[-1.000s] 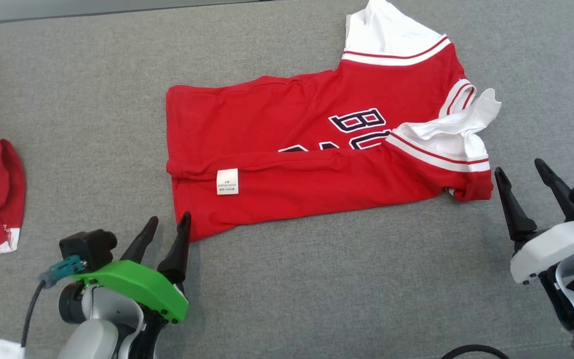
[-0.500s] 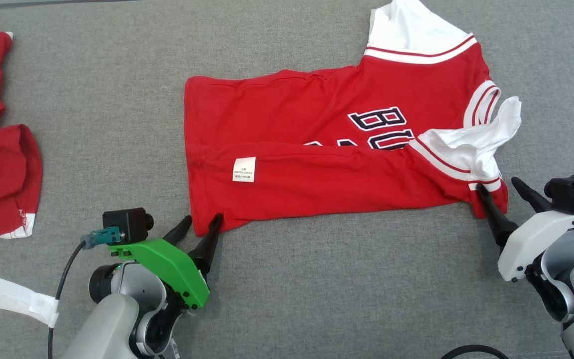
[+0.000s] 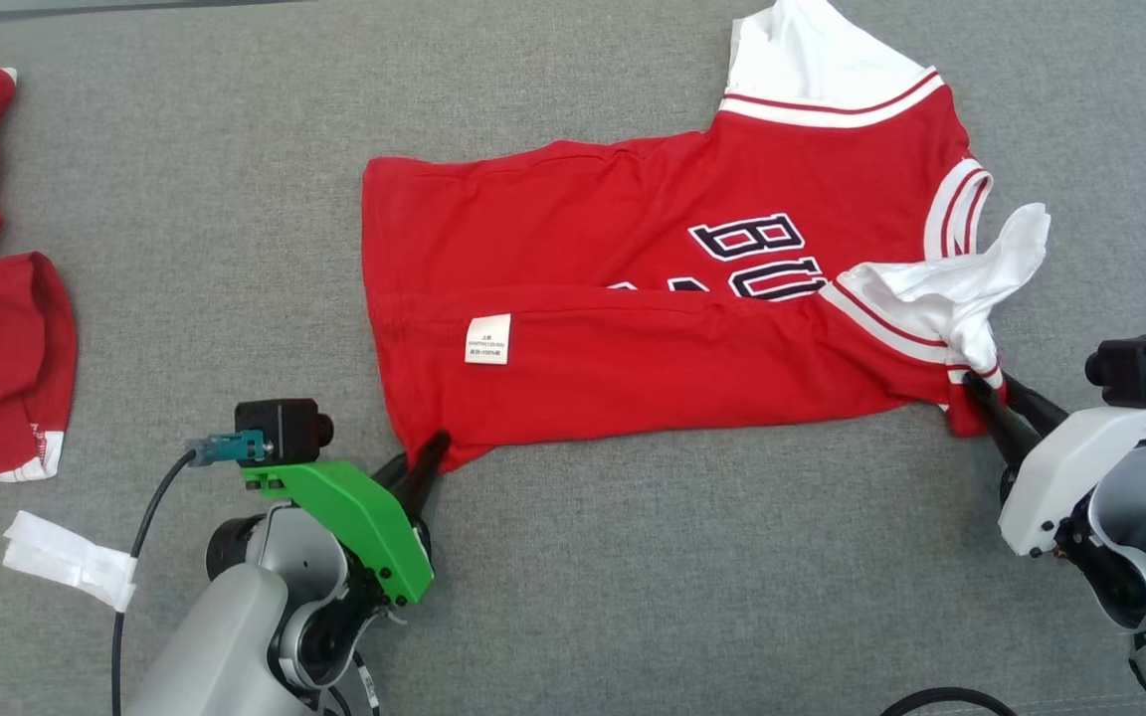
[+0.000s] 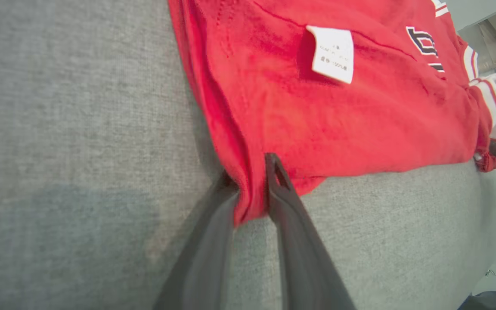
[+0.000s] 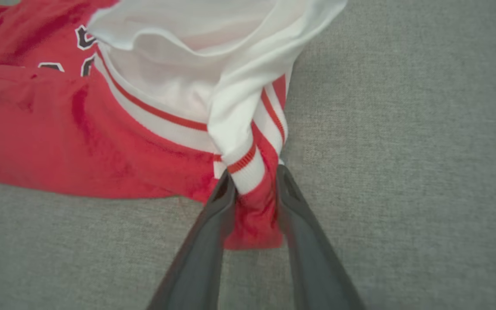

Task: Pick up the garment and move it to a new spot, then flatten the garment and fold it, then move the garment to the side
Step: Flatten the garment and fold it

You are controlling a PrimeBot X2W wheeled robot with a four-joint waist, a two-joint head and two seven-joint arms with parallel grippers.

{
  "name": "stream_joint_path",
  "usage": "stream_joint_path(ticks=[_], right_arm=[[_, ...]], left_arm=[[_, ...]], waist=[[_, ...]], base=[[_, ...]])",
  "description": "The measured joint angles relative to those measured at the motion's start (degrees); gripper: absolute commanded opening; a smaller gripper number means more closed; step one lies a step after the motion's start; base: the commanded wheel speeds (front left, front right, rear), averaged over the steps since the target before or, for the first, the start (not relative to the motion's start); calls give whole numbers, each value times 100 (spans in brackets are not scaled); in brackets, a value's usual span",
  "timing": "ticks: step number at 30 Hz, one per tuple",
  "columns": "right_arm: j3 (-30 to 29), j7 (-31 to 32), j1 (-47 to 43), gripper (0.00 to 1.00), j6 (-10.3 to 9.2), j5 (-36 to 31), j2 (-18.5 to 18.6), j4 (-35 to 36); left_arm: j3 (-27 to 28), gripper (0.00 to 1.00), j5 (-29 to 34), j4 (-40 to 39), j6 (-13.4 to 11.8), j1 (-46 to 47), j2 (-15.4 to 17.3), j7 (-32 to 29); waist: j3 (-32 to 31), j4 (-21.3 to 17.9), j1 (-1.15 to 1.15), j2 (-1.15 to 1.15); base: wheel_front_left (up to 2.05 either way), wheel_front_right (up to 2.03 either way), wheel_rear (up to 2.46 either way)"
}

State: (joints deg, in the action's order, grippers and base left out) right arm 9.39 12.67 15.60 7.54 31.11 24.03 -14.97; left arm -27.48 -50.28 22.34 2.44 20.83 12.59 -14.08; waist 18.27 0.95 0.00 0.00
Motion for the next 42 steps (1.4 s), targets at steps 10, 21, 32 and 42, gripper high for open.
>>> stream_joint_path(ticks=[10, 21, 32, 42], right_arm=[[-534, 1063, -198, 0, 3, 1054, 827, 891], [-1488, 2708, -1702, 46, 0, 1061, 571, 1878], [-1718, 2392, -1882, 100, 0, 501, 431, 1918], [-1937, 2198, -1600, 100, -1, 434, 428, 2716]], left_arm=[[-40, 0, -265, -1271, 231, -573, 698, -495], [-156, 0, -437, -2805, -350, -2230, 953, -536], [-258, 86, 56, -2406, -588, -2318, 780, 13], [-73, 100, 254, -3433, -810, -2391, 1073, 97]], waist=[[-203, -17, 0, 0], [-261, -47, 0, 0], [-237, -61, 0, 0], [-183, -29, 0, 0]], base=[[0, 0, 0], [0, 0, 0], [0, 0, 0], [0, 0, 0]])
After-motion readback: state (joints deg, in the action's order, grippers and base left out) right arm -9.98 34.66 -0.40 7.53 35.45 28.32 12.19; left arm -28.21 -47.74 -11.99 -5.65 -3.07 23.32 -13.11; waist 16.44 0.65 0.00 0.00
